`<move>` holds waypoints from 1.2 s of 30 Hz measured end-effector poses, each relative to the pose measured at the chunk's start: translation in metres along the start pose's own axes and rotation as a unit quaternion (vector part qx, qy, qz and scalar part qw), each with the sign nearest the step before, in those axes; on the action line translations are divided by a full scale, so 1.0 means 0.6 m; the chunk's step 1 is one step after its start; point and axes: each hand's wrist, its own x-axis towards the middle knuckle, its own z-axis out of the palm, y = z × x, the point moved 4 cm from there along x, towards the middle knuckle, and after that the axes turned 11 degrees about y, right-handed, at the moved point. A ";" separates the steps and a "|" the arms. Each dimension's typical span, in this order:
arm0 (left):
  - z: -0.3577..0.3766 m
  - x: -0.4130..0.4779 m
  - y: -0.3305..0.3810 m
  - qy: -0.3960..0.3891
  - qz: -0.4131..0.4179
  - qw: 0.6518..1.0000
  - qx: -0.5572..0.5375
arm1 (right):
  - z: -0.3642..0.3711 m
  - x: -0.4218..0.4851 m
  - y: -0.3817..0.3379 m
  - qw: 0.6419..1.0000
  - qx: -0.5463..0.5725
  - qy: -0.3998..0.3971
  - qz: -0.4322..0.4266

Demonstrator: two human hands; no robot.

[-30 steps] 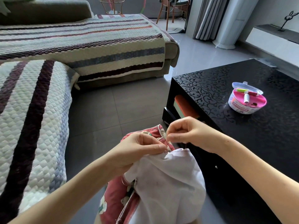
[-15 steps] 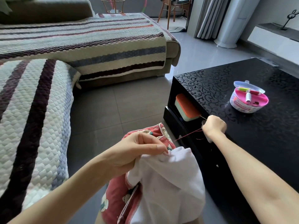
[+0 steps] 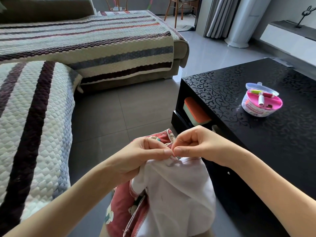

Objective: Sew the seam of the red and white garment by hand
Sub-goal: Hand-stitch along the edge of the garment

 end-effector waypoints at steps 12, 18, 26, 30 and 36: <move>-0.001 -0.006 -0.003 -0.005 -0.006 1.000 0.020 | -0.057 0.050 0.002 0.971 -0.066 0.231 -0.024; -0.003 -0.005 -0.006 -0.001 -0.015 1.000 0.017 | -0.070 0.068 0.027 0.924 -0.219 0.309 -0.050; -0.013 -0.006 -0.007 0.019 -0.012 1.000 -0.006 | -0.012 -0.009 -0.014 0.981 0.006 0.185 -0.065; -0.018 -0.007 -0.008 0.026 -0.014 1.000 -0.008 | 0.028 -0.040 -0.003 0.995 0.037 0.092 -0.023; -0.023 -0.019 -0.001 0.027 -0.007 0.999 0.017 | 0.033 -0.040 0.014 0.994 0.045 0.094 -0.008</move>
